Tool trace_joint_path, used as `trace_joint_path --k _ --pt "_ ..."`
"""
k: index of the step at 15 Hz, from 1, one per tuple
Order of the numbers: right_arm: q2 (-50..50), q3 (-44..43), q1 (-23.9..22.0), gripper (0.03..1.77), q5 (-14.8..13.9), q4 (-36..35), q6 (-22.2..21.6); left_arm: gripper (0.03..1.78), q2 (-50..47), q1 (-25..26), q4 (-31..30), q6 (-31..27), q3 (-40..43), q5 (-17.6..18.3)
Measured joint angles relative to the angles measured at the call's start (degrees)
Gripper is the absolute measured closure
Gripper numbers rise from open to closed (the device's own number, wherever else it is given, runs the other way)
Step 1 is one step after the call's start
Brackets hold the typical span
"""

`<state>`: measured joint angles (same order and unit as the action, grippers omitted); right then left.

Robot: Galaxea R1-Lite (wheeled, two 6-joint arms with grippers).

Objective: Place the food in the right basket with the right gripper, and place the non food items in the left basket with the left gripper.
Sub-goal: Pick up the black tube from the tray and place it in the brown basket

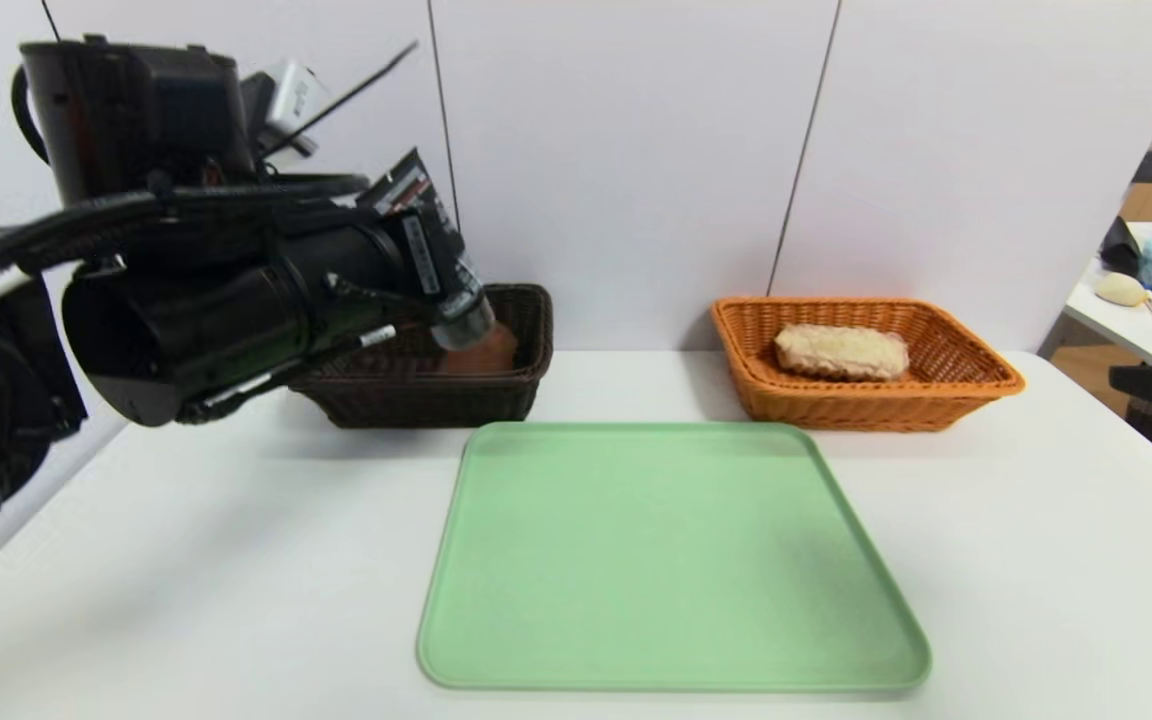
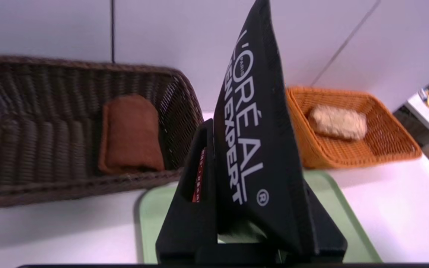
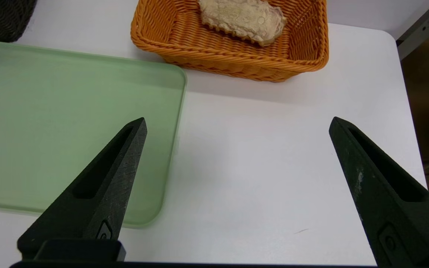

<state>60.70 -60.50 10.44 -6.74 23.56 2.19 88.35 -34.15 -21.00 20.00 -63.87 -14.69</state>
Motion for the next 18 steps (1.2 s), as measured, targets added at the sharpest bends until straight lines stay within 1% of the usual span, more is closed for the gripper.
trace_joint_path --k 5,7,11,15,18 --pt "-0.2 0.3 -0.4 0.11 0.0 -0.1 0.0 1.45 3.8 12.8 5.9 -0.3 -10.8 4.6" --pt "-0.2 0.3 -0.6 0.11 -0.1 -0.2 0.0 1.45 6.7 16.7 6.4 -0.7 -13.3 6.2" --pt "-0.2 0.2 -0.6 0.11 0.0 -0.3 0.0 1.45 13.7 20.3 6.2 -2.2 -16.1 6.3" --pt "-0.2 0.2 -0.6 0.11 0.0 -0.3 0.0 1.45 20.2 21.1 6.5 -2.2 -20.4 6.0" --pt "-0.1 0.2 -0.6 0.11 0.0 -0.3 -0.1 1.45 23.6 21.6 6.9 -2.1 -21.7 5.8"
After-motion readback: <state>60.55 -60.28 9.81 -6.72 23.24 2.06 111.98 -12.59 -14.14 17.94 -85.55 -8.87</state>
